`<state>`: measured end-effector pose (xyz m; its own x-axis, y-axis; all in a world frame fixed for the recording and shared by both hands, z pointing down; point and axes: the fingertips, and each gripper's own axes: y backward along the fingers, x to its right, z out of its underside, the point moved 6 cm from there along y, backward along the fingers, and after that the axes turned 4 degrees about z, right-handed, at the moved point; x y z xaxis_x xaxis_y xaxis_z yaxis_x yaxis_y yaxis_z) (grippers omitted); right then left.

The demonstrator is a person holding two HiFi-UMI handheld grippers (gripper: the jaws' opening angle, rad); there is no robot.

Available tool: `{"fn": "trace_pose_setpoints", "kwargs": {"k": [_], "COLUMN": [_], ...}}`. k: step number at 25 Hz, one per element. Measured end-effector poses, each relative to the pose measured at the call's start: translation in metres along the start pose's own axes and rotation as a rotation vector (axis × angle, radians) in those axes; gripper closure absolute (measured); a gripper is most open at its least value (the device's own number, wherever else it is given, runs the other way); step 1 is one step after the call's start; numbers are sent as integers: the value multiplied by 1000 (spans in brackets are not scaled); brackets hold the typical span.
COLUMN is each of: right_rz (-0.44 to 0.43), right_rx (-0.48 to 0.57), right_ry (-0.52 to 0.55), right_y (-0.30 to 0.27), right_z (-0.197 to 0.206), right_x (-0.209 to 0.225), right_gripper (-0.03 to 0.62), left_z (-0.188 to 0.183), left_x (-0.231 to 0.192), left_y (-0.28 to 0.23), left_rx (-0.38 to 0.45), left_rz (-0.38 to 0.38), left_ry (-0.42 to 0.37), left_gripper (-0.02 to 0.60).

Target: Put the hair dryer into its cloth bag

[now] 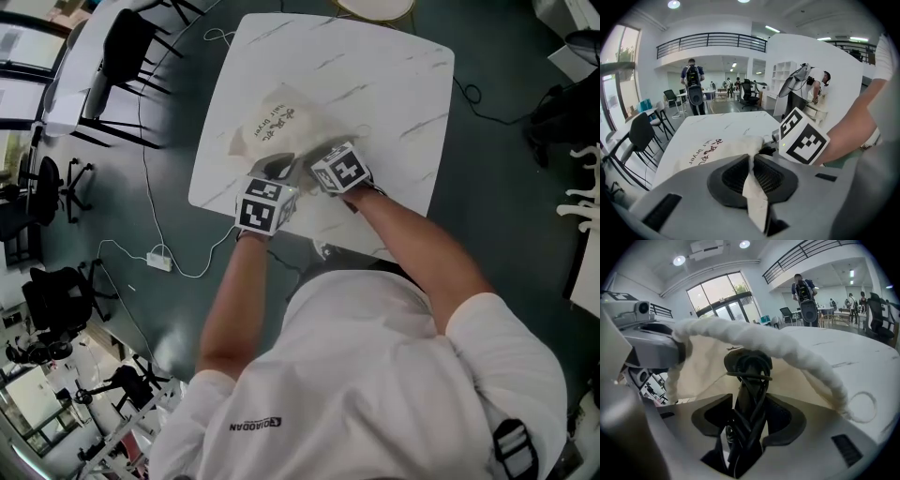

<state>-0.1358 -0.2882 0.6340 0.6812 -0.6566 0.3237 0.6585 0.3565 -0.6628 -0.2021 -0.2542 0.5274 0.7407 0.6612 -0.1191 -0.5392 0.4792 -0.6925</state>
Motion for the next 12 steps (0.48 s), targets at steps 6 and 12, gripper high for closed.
{"fn": "trace_pose_setpoints", "kwargs": {"k": [6,12], "right_rz": [37,46], "right_rx": [-7,14], "right_ry": [103,152], "right_y": [-35,-57], "right_z": [-17,-39], "right_x": [6,11], "right_gripper": [364,364], "left_z": [4,8], "left_x": [-20,-42], "left_y": [3,1], "left_rx": [29,22], "left_rz": [22,-2], "left_ry": [100,141], "left_gripper": [526,526]}}
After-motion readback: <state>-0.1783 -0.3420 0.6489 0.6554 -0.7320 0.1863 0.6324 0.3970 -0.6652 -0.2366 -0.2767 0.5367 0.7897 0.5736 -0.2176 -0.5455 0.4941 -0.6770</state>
